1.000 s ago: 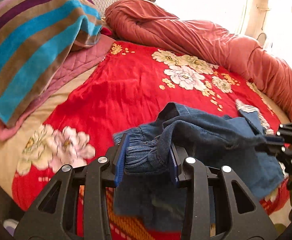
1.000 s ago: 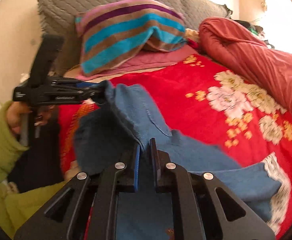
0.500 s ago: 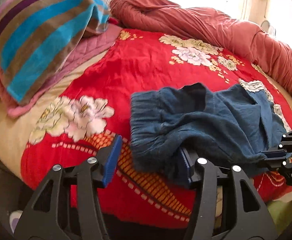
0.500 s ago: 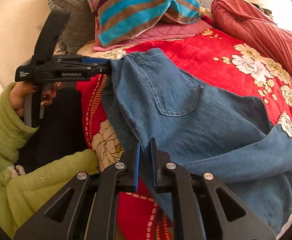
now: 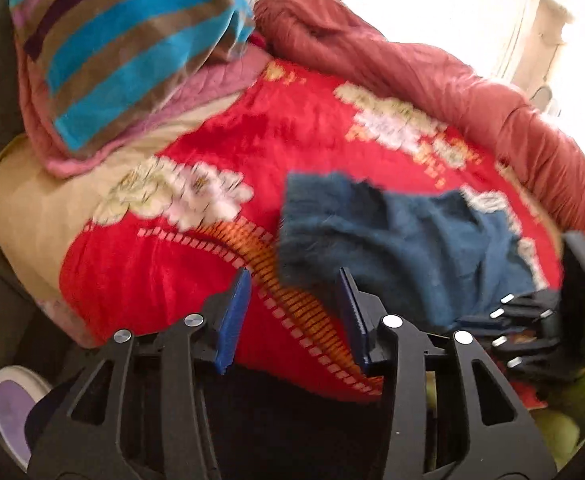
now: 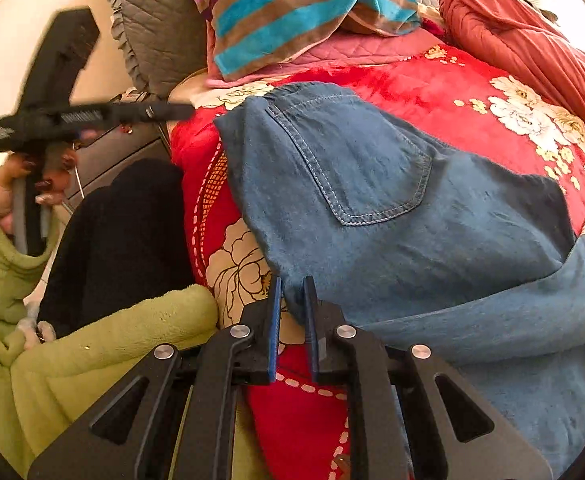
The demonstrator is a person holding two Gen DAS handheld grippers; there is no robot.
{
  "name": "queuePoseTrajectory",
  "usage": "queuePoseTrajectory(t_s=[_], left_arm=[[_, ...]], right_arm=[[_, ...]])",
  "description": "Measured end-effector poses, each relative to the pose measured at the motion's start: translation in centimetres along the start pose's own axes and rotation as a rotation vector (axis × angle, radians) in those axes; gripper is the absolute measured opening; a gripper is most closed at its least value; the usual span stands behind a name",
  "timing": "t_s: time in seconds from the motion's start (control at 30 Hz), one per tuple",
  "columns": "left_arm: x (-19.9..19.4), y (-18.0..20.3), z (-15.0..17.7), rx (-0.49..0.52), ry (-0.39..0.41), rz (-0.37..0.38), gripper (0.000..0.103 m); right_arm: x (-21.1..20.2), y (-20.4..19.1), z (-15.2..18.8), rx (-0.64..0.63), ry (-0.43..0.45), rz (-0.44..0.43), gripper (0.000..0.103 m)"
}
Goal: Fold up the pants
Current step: 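Lift the pants with both grippers and flip them over, back pocket up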
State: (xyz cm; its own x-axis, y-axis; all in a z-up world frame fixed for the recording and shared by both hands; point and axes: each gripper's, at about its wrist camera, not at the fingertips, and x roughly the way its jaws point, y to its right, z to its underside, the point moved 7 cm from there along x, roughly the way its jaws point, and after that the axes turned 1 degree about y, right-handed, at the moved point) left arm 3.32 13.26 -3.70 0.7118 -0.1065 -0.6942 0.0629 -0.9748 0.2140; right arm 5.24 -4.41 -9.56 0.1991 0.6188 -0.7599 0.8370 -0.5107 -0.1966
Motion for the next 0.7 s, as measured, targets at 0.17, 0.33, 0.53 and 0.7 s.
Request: queuePoseTrajectory(t_s=[0.17, 0.33, 0.53, 0.7], left_arm=[[1.1, 5.5, -2.8, 0.082, 0.013, 0.109, 0.035], [5.7, 7.5, -2.2, 0.126, -0.070, 0.080, 0.035], [7.8, 5.2, 1.8, 0.067, -0.164, 0.054, 0.034], [7.5, 4.7, 2.6, 0.060, -0.164, 0.063, 0.032]], right_arm=[[-1.3, -1.1, -0.6, -0.036, 0.024, -0.024, 0.012], [-4.8, 1.1, -2.1, 0.013, 0.131, 0.072, 0.034], [-4.1, 4.0, -2.1, 0.105, 0.110, 0.150, 0.044], [-0.1, 6.0, 0.4, 0.221, -0.083, 0.180, 0.050]])
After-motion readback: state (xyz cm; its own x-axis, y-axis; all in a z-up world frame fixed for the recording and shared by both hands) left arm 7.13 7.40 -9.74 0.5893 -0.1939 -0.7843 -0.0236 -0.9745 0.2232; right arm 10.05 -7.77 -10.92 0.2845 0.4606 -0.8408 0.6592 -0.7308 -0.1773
